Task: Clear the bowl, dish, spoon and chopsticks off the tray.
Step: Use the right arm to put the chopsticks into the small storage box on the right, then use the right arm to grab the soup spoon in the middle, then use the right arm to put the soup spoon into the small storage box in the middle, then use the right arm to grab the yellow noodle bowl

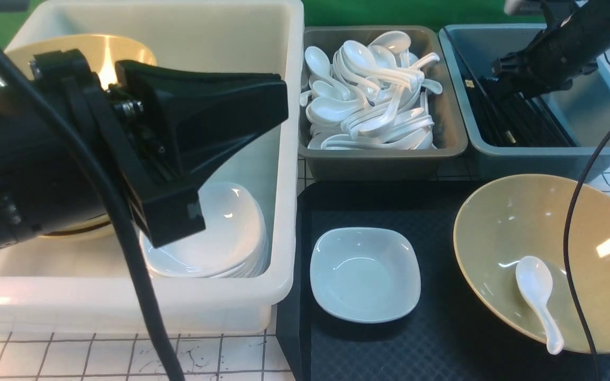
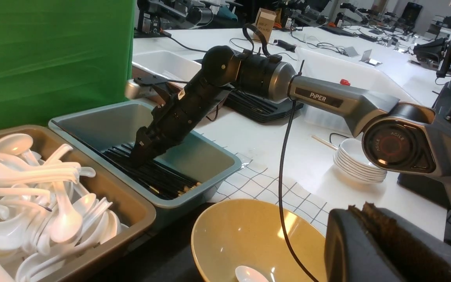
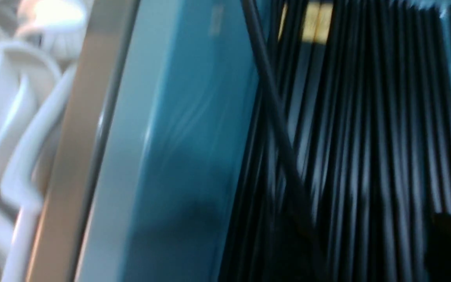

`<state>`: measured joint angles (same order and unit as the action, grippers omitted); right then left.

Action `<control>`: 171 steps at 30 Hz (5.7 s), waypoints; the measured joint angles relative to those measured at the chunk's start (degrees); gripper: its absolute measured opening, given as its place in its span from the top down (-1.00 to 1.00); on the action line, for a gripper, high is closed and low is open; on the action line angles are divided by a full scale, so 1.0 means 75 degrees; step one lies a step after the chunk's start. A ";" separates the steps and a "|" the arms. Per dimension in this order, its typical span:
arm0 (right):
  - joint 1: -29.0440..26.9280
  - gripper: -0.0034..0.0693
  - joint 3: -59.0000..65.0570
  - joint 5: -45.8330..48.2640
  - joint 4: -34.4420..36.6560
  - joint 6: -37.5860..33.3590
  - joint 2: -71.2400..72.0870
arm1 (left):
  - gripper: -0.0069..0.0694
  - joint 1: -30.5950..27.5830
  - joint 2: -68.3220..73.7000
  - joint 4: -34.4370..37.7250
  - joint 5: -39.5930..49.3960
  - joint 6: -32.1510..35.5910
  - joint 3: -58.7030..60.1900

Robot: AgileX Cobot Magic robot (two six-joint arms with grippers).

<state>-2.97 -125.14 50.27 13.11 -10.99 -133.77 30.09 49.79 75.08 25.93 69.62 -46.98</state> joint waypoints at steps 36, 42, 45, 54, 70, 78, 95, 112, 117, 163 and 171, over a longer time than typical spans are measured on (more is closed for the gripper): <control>0.1691 -0.54 0.8896 0.0946 -0.0697 0.3687 0.6339 | 0.82 0.0000 -0.0224 -0.2742 0.1739 -0.3034 0.0022; 0.1693 -0.54 0.8905 0.0871 -0.0264 0.3416 0.5571 | 0.82 0.0000 -0.0224 -0.2725 0.1768 -0.2953 0.0022; 0.1693 -0.54 0.8905 0.0809 -0.0250 0.3315 0.5289 | 0.82 0.0000 -0.0224 -0.2725 0.1768 -0.2946 0.0022; 0.1693 -0.09 0.8905 0.0665 -0.0233 0.2494 0.4954 | 0.82 0.0000 -0.0224 -0.2725 0.1774 -0.2946 0.0022; 0.1693 0.47 0.7474 0.1613 -0.0711 0.1190 0.5684 | 0.82 0.0000 -0.0224 -0.2991 0.1414 -0.2809 0.0022; 0.1693 0.47 0.5796 -0.0566 0.0606 -0.0037 0.5351 | 0.82 0.0000 -0.0224 -0.2861 0.0046 -0.2799 0.0022; 0.1949 0.43 -0.1065 -0.2594 0.2052 -0.2586 -0.0447 | 0.82 0.0000 -0.0224 -0.2632 -0.1601 -0.2837 0.0022; 0.1949 -0.57 -0.1142 -0.0463 0.1517 -0.2518 0.0081 | 0.82 0.0000 -0.0224 -0.2612 -0.0836 -0.2860 0.0022; 0.1949 0.03 -0.1164 0.1629 0.0616 -0.1816 0.0976 | 0.82 0.0000 -0.0224 -0.2626 0.0031 -0.3032 0.0022; 0.4355 -0.72 1.0068 -0.0841 -0.1194 -0.0929 0.7812 | 0.82 0.0000 -0.0224 -0.3151 0.1557 -0.3530 0.0492; 0.4362 -0.34 1.0206 -0.1484 -0.2177 -0.0976 0.6366 | 0.82 0.0000 -0.0224 -0.3037 0.1557 -0.3350 0.0492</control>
<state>29.75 -48.60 39.14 -3.21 -18.32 -86.02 30.09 48.11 52.31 37.60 44.49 -43.29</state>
